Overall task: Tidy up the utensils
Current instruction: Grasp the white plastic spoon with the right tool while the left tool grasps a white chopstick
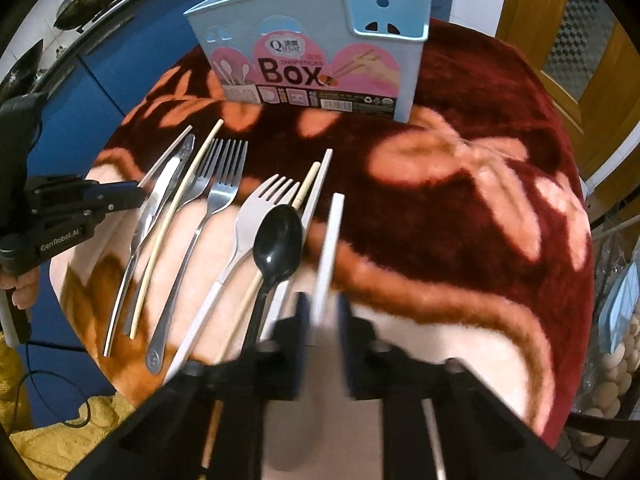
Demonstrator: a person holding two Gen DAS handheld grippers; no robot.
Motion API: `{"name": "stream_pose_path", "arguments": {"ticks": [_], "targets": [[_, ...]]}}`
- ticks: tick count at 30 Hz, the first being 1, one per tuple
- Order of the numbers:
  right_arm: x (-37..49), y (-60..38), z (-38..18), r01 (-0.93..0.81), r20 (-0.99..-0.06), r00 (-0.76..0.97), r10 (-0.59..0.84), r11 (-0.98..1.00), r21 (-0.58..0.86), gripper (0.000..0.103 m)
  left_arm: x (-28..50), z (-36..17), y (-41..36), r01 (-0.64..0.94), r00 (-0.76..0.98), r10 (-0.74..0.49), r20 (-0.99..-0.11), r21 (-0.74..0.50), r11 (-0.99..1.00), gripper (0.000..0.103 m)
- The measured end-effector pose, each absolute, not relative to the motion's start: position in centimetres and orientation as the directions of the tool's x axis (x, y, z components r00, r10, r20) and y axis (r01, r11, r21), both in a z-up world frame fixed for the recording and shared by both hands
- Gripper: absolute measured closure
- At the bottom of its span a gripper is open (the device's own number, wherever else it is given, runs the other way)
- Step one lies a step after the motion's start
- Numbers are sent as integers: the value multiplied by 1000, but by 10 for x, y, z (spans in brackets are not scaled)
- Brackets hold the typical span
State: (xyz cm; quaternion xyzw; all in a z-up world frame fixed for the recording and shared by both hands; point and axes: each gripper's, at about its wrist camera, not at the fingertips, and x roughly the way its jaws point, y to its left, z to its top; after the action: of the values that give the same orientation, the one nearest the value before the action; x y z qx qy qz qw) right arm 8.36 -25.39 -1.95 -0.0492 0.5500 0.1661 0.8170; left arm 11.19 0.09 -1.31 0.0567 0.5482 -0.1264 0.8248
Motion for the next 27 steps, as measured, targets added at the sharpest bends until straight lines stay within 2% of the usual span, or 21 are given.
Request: {"name": "stream_pose_path", "arguments": {"ticks": [8,18,25,27], "targets": [[84,-264,-20,-301,-933,307,189,949,93,95,107,-16,12,259,305,-124,-944,-43,965,96],[106,-251,-23,-313,-965,218,142,947,69,94,140,-19,-11,311,231,-56,-971,20,950,87],[126,-238,-29,-341,-974,192,118,939,47,91,158,-22,-29,325,213,-28,-977,44,945,87],[129,-237,-29,-343,-972,200,124,938,49,91,157,-23,-39,334,241,-26,-970,58,941,92]]}}
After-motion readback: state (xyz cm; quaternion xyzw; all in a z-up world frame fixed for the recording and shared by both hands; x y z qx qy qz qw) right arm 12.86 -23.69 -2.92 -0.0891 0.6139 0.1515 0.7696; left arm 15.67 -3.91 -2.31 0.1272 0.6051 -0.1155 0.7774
